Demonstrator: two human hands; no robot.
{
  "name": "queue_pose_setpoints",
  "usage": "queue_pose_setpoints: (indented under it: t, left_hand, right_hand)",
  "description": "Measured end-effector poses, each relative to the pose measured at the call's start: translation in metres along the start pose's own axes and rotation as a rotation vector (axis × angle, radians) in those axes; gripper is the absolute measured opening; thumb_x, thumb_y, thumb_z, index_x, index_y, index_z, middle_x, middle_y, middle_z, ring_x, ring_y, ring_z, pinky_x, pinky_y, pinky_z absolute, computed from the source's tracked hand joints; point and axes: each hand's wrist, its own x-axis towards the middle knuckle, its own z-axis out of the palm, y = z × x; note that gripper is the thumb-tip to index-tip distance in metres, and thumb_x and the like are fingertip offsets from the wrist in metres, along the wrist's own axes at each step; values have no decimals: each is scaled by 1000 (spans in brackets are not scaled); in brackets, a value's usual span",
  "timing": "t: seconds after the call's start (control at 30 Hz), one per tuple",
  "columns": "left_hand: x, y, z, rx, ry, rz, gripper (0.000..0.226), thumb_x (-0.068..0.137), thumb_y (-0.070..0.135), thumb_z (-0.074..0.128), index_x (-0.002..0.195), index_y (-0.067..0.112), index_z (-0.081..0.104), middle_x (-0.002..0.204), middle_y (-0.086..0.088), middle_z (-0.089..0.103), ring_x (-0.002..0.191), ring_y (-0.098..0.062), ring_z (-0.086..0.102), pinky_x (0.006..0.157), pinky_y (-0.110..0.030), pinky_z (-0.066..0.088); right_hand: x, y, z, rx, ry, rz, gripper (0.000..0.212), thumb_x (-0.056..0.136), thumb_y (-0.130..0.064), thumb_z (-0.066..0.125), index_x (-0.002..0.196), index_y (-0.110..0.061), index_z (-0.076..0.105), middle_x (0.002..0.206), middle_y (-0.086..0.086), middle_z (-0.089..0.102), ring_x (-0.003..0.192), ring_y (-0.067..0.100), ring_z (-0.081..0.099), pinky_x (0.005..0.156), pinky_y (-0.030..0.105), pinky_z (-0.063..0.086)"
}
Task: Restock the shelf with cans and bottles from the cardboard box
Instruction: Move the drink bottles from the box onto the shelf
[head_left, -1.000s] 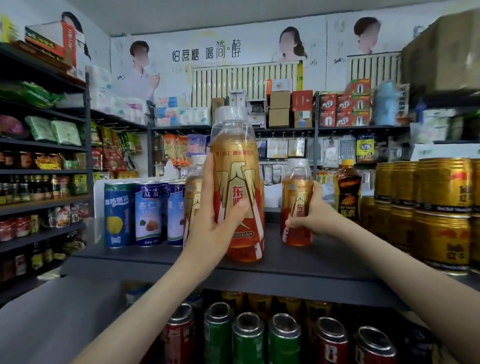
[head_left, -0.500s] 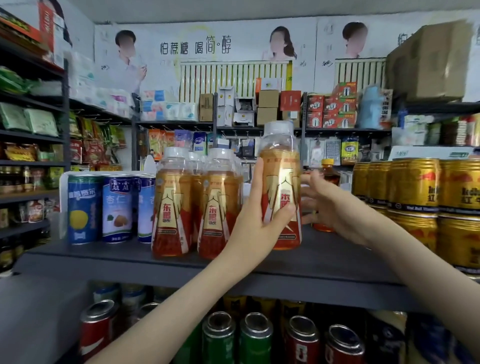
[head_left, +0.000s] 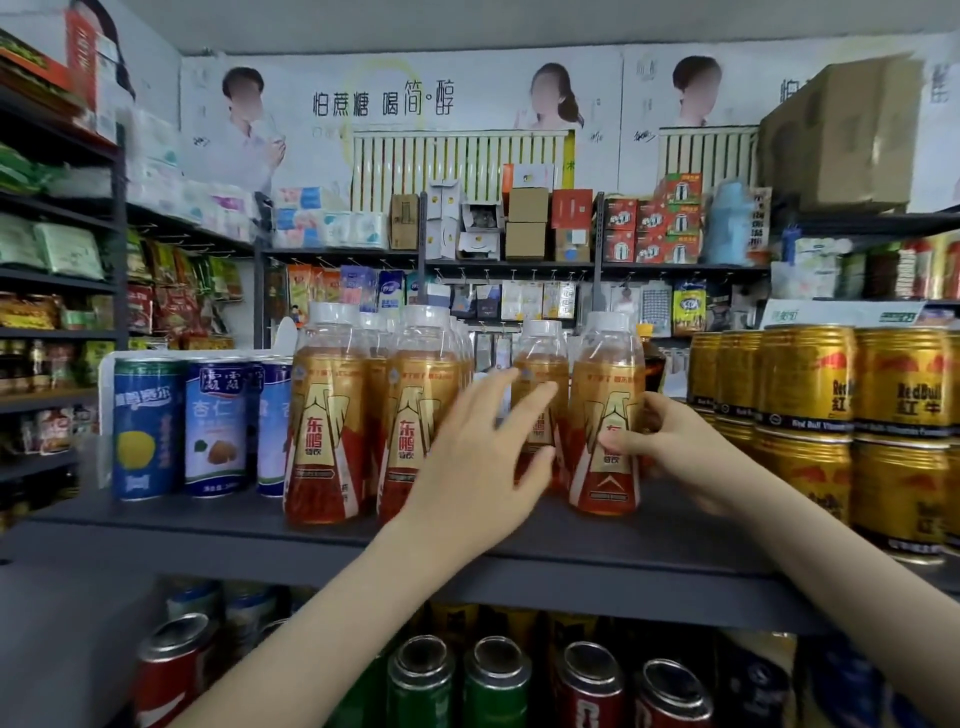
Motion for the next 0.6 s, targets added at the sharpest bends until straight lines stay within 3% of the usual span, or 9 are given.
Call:
queue_pose_setpoints:
  t: [0.17, 0.27, 0.37, 0.4, 0.47, 0.6]
  left_hand:
    - [0, -40, -7, 311, 142, 111, 49, 88, 26, 51, 136, 14, 50, 140, -19, 44, 137, -33, 29, 119, -42, 12]
    - [2, -52, -17, 395, 144, 86, 56, 87, 33, 52, 141, 18, 45, 148, -19, 33, 141, -35, 21, 118, -47, 6]
    - [4, -65, -29, 414, 101, -4, 65, 88, 52, 42, 148, 28, 33, 157, -14, 16, 147, -31, 6, 117, -48, -6]
    - [4, -70, -34, 420, 84, -18, 67, 89, 56, 38, 149, 30, 28, 158, -13, 13, 147, -29, 4, 116, -48, -10]
    - [6, -80, -41, 448, 44, 0, 68, 90, 60, 33, 151, 30, 24, 158, -13, 13, 147, -29, 4, 116, -49, -11]
    - [-1, -90, -44, 534, -31, 137, 75, 87, 64, 35, 151, 27, 24, 159, -15, 12, 147, -30, 10, 116, -57, -1]
  right_hand:
    - [17, 7, -8, -64, 57, 98, 53, 84, -12, 70, 131, -14, 46, 100, -3, 62, 81, 10, 57, 62, 27, 46]
    - [21, 1, -6, -272, 81, 86, 68, 84, -17, 71, 141, -14, 33, 131, 10, 56, 105, 22, 57, 84, 38, 50]
    - [15, -2, 13, -798, 322, -296, 110, 78, -22, 77, 152, -21, -3, 155, 17, 19, 142, 32, 24, 112, 47, 29]
    - [11, -2, 24, -964, 390, -488, 115, 74, -22, 80, 152, -23, -4, 156, 18, 15, 144, 34, 18, 115, 49, 24]
    - [7, 2, 50, -1146, 428, -703, 115, 69, -24, 83, 152, -22, 3, 154, 19, 19, 137, 37, 30, 110, 45, 32]
    - [20, 13, 87, -1124, 247, -434, 115, 80, -40, 73, 149, -30, -18, 158, 19, -7, 135, 38, 26, 103, 38, 40]
